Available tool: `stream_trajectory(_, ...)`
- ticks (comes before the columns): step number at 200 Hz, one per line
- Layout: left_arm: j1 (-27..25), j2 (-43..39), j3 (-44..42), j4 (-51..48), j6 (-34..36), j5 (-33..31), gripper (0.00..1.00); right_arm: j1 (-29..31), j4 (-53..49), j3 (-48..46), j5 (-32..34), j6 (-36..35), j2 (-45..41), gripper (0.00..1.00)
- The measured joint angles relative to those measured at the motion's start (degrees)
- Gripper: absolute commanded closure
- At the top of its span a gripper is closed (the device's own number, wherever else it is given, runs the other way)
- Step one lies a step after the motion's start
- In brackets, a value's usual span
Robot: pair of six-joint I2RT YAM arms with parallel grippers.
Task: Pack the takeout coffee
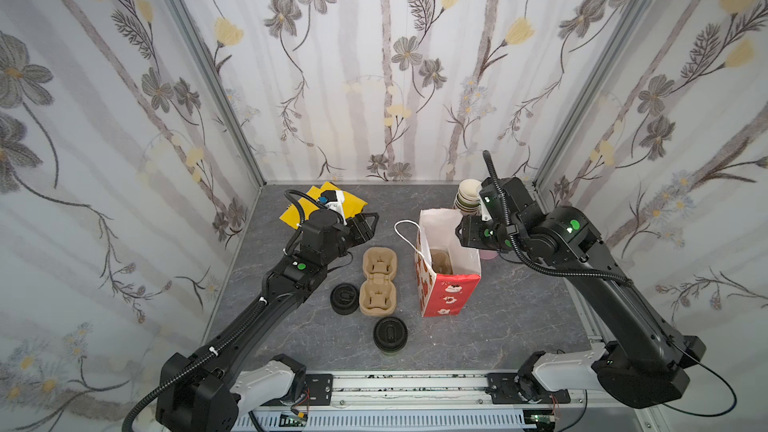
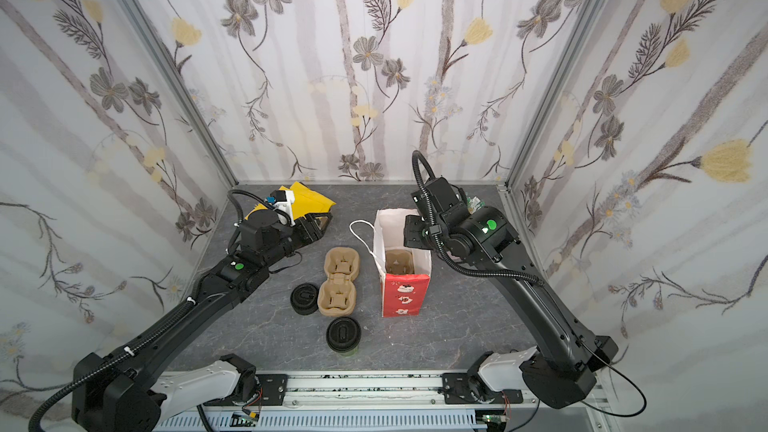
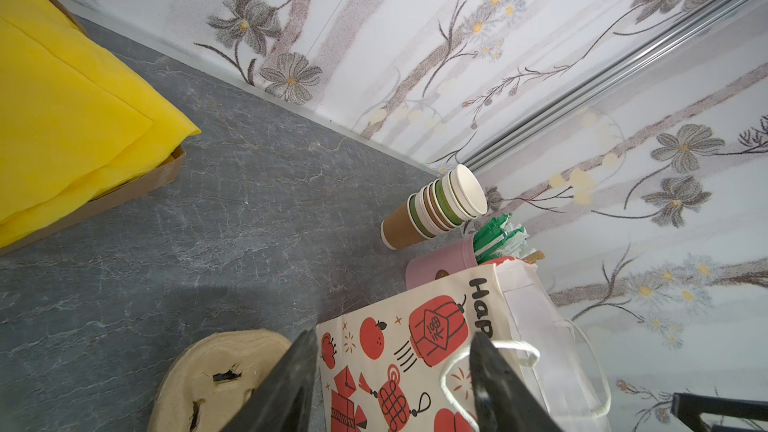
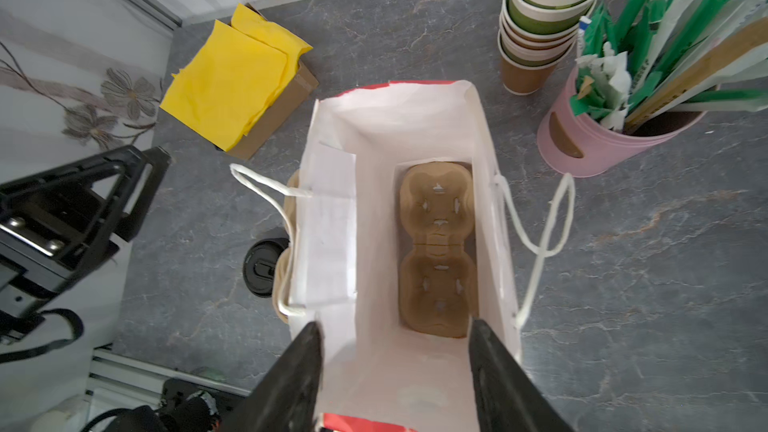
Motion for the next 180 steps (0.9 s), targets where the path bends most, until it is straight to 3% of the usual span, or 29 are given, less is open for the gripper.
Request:
stream_trajectory(48, 0.4, -0.6, -0.1, -1.2, -0.3, -2.2, 0.41, 2.7, 3.6, 7.9, 6.2, 21.1, 12.8, 0.38)
stream_trajectory(98, 0.5, -3.0, -1.1, -1.5, -0.8, -3.7, 0.41, -0.7, 2.5, 11.8, 9.6, 43.1, 19.0, 0.36)
stream_trajectory(142, 0.5, -4.2, -1.6, -1.8, -1.2, -4.7, 0.41, -3.5, 2.1, 13.7, 10.6, 50.0, 22.9, 0.38)
stream_trajectory(180, 0.5, -4.5, -1.7, -2.0, -1.3, -5.0, 0.41, -5.1, 1.7, 14.2, 10.8, 51.2, 25.6, 0.52)
